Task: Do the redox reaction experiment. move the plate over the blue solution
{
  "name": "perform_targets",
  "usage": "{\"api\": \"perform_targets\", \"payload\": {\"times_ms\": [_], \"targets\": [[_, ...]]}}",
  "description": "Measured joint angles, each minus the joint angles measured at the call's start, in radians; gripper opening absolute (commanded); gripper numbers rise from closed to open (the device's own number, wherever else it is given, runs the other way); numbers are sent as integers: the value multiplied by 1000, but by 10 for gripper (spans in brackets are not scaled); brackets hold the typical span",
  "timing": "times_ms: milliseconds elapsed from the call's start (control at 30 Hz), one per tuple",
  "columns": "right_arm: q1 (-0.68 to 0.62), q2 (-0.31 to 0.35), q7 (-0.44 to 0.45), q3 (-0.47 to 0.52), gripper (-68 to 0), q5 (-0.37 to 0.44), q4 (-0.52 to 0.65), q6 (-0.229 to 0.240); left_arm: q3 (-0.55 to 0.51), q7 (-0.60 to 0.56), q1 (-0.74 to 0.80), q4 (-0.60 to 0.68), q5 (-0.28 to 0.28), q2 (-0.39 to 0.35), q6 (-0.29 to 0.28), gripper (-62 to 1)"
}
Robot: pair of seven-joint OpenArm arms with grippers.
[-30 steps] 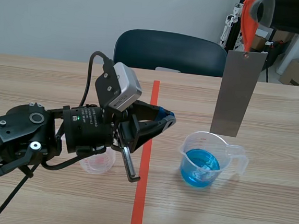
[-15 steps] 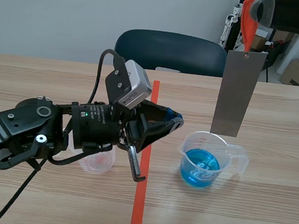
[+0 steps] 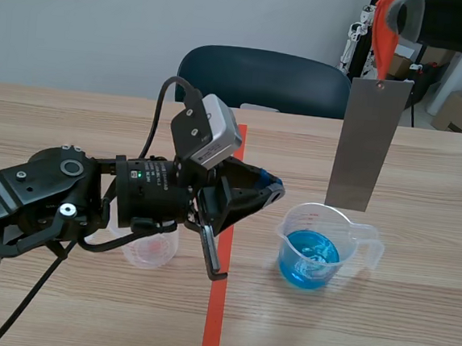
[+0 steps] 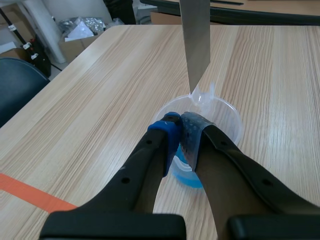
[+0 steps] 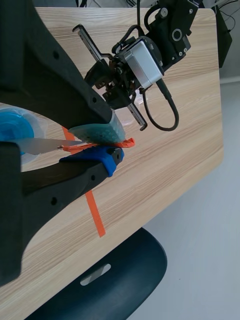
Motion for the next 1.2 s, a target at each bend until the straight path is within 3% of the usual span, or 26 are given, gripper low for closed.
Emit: {"api": "perform_targets", "payload": {"times_ms": [1200], "targets": [[0, 0, 0, 0, -673, 0, 0, 0, 39, 31, -3, 0, 0, 0, -6, -582]]}}
